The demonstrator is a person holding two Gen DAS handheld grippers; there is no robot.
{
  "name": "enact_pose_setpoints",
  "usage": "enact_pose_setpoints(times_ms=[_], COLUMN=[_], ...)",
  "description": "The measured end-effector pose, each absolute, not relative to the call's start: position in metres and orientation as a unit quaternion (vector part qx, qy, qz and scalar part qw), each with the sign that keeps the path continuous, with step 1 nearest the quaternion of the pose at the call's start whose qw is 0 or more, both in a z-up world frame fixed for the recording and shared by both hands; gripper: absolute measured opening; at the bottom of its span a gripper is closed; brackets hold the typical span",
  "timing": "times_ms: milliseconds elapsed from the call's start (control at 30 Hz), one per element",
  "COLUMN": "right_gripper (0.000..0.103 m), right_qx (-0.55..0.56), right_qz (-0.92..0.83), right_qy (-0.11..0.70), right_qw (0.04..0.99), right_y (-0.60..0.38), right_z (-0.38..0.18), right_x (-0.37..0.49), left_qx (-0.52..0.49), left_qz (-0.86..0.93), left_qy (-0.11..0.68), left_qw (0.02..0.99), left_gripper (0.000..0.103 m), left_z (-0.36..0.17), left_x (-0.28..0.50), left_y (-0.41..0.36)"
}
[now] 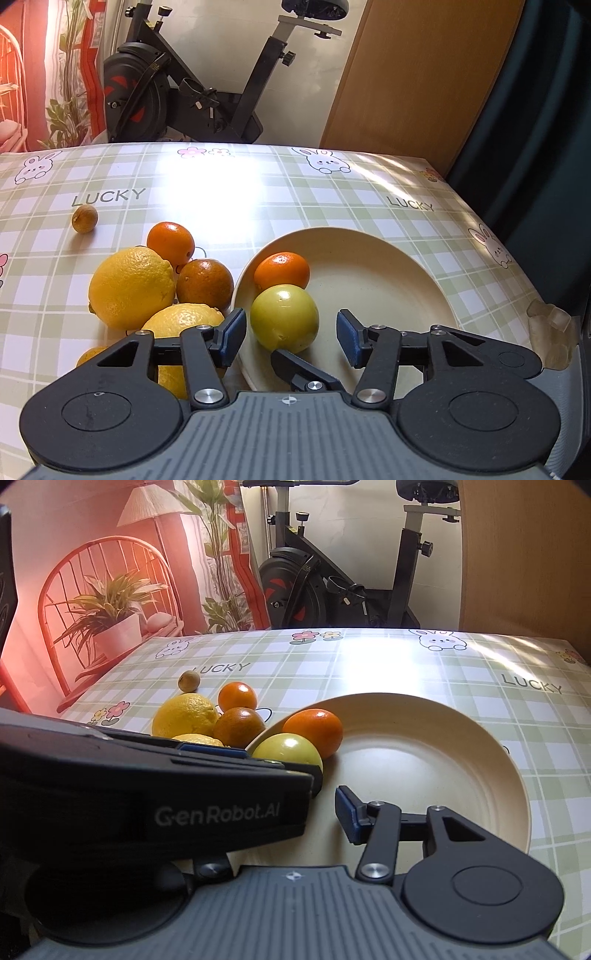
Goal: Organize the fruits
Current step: 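Carry the yellow-green fruit in the left tool onto the plate, then open the left tool and lift it off the plate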
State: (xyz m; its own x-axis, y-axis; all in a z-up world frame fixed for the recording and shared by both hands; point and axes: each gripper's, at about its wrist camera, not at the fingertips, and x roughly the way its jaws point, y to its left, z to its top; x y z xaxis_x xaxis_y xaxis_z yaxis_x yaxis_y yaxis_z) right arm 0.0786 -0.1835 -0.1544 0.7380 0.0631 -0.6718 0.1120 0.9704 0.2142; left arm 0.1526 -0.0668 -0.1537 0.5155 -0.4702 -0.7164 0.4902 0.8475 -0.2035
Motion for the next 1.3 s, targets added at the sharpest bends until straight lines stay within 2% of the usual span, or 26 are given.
enact_pose_setpoints(times_ms=[133,633,1200,1267,1300], right_gripper=[0.055,0.055,0.055,0.055,0.055], right_qx=[0.129,0.115,0.071,0.069,0.068], right_qz=[-0.025,-0.017,0.015,0.016,0.016], right_qy=[0.356,0.327,0.311,0.311,0.311], right_qw=[0.925,0.938,0.948,0.948,0.948], right_y=[-0.184,-0.165,-0.133,-0.131,-0.131], right_z=[-0.151,-0.131,-0.116,-0.115,-0.114], right_x=[0.07,0.042,0.025,0.024,0.024], left_qx=[0.013,0.002,-0.023,-0.027,-0.027], left_qz=[-0.278,-0.24,-0.173,-0.166,-0.161], left_qy=[0.397,0.349,0.34,0.345,0.344], left_qw=[0.875,0.906,0.924,0.923,0.925], left_gripper=[0.057,0.058,0.058,0.06,0.064], left_z=[-0.145,-0.124,-0.117,-0.118,-0.117], left_x=[0.143,0.093,0.07,0.068,0.067], left_y=[-0.062,-0.017,0.031,0.034,0.036])
